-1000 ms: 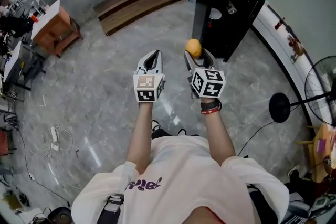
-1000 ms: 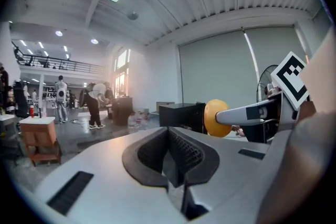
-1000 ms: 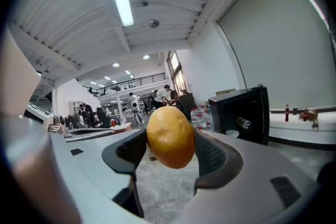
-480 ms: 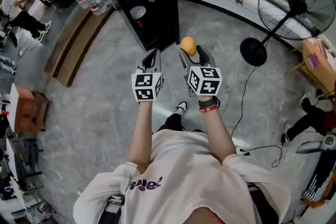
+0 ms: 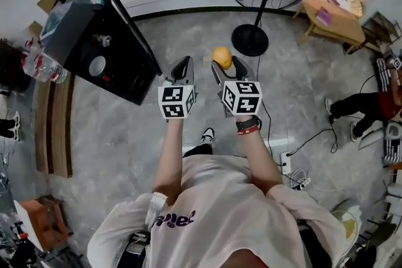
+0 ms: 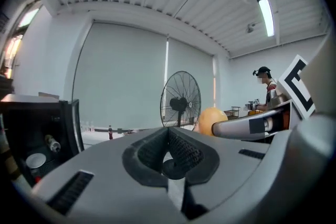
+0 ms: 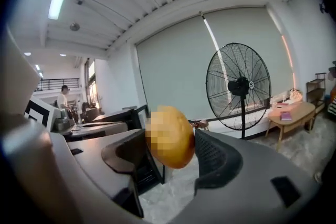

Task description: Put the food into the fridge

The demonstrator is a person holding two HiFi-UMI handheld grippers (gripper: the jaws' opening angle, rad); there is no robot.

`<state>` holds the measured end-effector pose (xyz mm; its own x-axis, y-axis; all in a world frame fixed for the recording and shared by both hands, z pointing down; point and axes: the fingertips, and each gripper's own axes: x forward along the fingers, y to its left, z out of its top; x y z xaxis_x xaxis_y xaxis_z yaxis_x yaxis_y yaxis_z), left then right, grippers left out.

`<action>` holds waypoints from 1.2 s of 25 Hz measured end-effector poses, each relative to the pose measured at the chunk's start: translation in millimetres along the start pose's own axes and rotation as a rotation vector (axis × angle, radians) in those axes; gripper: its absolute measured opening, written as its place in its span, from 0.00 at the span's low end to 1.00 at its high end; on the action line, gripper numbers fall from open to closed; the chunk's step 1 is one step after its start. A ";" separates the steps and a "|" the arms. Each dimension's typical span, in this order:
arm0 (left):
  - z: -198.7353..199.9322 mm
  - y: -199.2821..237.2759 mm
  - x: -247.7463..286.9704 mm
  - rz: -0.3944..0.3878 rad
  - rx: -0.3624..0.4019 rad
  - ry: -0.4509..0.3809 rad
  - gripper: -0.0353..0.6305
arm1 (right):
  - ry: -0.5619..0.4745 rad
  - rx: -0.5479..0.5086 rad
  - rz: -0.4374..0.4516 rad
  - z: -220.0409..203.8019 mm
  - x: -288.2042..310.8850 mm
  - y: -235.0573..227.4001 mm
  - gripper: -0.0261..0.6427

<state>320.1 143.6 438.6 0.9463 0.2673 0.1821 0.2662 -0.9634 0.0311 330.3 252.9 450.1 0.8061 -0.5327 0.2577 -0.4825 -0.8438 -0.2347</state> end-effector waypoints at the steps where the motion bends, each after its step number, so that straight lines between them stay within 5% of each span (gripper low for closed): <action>1: 3.7 -3.4 18.6 -0.021 0.003 0.001 0.08 | -0.005 0.001 -0.019 7.5 8.7 -13.3 0.49; 13: 32.8 129.2 113.5 0.071 -0.040 -0.036 0.08 | 0.026 -0.014 0.054 47.7 164.9 -5.1 0.49; 19: 45.1 215.8 87.4 0.197 -0.055 -0.051 0.08 | 0.037 -0.049 0.185 58.5 223.2 64.2 0.49; 30: 19.4 312.2 12.8 0.469 -0.142 -0.064 0.08 | 0.108 -0.146 0.472 43.6 287.5 194.5 0.49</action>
<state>418.9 -153.4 431.5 0.9687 -0.1991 0.1481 -0.2143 -0.9721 0.0952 483.2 -61.5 437.7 0.4520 -0.8556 0.2522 -0.8352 -0.5052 -0.2171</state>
